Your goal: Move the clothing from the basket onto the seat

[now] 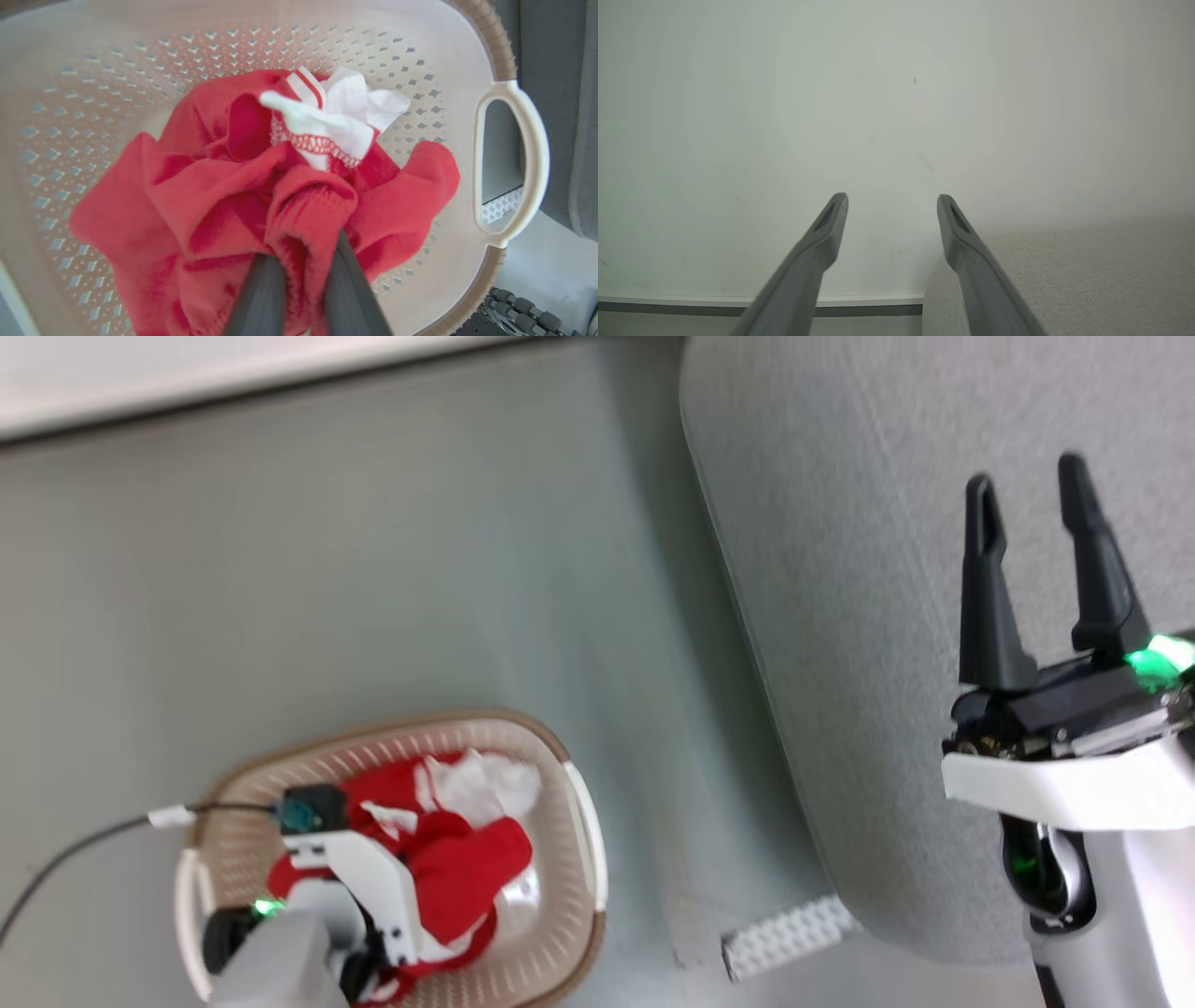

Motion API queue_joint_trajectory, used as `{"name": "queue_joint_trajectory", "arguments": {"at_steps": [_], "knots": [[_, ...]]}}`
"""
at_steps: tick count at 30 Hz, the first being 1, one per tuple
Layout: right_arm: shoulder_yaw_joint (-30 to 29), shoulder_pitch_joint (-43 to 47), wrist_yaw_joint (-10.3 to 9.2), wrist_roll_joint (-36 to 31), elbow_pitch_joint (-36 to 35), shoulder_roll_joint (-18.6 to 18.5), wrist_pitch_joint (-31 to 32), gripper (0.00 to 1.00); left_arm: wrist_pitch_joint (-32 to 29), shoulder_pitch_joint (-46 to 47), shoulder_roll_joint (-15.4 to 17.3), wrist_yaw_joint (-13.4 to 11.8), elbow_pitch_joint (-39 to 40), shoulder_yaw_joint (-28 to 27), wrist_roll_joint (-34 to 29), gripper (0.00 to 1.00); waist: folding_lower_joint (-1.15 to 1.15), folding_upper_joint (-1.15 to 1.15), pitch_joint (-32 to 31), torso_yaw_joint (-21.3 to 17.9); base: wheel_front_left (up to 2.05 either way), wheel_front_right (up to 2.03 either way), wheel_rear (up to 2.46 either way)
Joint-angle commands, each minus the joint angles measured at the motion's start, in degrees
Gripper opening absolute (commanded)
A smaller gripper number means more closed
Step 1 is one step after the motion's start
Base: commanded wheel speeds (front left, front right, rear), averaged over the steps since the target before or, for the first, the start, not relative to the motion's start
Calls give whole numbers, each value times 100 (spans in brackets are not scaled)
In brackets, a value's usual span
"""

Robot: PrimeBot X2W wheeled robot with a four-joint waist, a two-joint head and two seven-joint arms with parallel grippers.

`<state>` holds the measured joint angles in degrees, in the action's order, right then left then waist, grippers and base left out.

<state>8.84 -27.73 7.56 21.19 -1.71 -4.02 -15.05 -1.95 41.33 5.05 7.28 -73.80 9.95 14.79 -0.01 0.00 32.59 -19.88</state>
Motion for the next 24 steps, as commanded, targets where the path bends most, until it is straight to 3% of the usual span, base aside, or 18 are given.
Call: {"name": "queue_joint_trajectory", "arguments": {"at_steps": [1, 16, 24], "knots": [[9, 117, -14, 7, 51, -76, -17, 100, 84, -168, -41, 24, 8, 63, 62, 0, 1, 0, -613, 294, 0, 0, 0], [99, 960, -14, 44, 470, -402, -17, 100, 708, -1334, -205, 26, 1296, 1384, 1489, 0, 1, 0, -2547, 928, 0, 0, 0], [72, 1267, -14, 49, 515, -463, -17, 100, 961, -1524, -72, 27, 2167, 1745, 2149, 0, 1, 0, -3022, 1170, 0, 0, 0]]}}
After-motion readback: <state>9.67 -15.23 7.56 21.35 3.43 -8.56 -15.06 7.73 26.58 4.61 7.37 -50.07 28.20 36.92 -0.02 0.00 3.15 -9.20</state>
